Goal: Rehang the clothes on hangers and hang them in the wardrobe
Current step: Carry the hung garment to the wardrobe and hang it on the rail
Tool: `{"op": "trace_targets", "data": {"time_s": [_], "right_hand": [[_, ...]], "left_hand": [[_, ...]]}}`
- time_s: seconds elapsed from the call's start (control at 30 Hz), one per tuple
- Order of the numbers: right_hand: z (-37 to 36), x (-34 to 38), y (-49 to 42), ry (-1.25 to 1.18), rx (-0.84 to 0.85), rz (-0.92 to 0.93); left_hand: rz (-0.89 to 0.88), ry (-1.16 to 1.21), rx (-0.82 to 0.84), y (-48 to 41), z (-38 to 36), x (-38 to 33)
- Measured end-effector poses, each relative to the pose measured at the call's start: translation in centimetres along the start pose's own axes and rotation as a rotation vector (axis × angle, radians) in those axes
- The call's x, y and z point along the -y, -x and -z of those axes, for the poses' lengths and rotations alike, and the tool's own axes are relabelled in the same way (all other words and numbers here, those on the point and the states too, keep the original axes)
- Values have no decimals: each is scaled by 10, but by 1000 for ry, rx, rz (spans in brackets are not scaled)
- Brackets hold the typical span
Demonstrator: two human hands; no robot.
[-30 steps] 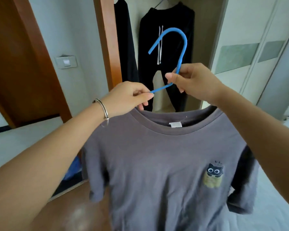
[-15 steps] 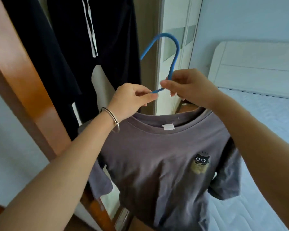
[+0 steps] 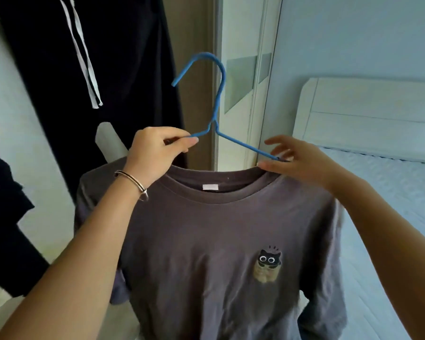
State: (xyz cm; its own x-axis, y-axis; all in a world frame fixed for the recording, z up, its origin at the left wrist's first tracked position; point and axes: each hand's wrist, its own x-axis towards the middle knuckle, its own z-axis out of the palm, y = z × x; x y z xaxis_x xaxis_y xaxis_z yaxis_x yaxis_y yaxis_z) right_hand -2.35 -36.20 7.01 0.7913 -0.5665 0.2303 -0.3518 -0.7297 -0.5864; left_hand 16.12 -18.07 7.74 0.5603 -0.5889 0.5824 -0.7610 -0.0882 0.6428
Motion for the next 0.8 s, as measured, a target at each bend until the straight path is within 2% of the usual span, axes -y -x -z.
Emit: {"op": "trace_targets", "data": {"time_s": [0.23,0.4,0.5,0.63,0.73,0.8], "right_hand": [[34,-2,-126,106,302,300],[52,33,-195,39,287,514],[54,59,-220,-29,305,605],[52,103,-244,-332,420,627],[47,149,-257,-690,540,548],[43,185,-262,-841,577,493]], "left_hand": [[25,-86,-206,-103,11,26],[-5,-172,-408,-148,57,30],[44,-191,-503,-165,88,38],[68,-281,-633,-191,140,43],[79,-470,-678,-214,179,30],[123,-509,-731,-225,199,19]]}}
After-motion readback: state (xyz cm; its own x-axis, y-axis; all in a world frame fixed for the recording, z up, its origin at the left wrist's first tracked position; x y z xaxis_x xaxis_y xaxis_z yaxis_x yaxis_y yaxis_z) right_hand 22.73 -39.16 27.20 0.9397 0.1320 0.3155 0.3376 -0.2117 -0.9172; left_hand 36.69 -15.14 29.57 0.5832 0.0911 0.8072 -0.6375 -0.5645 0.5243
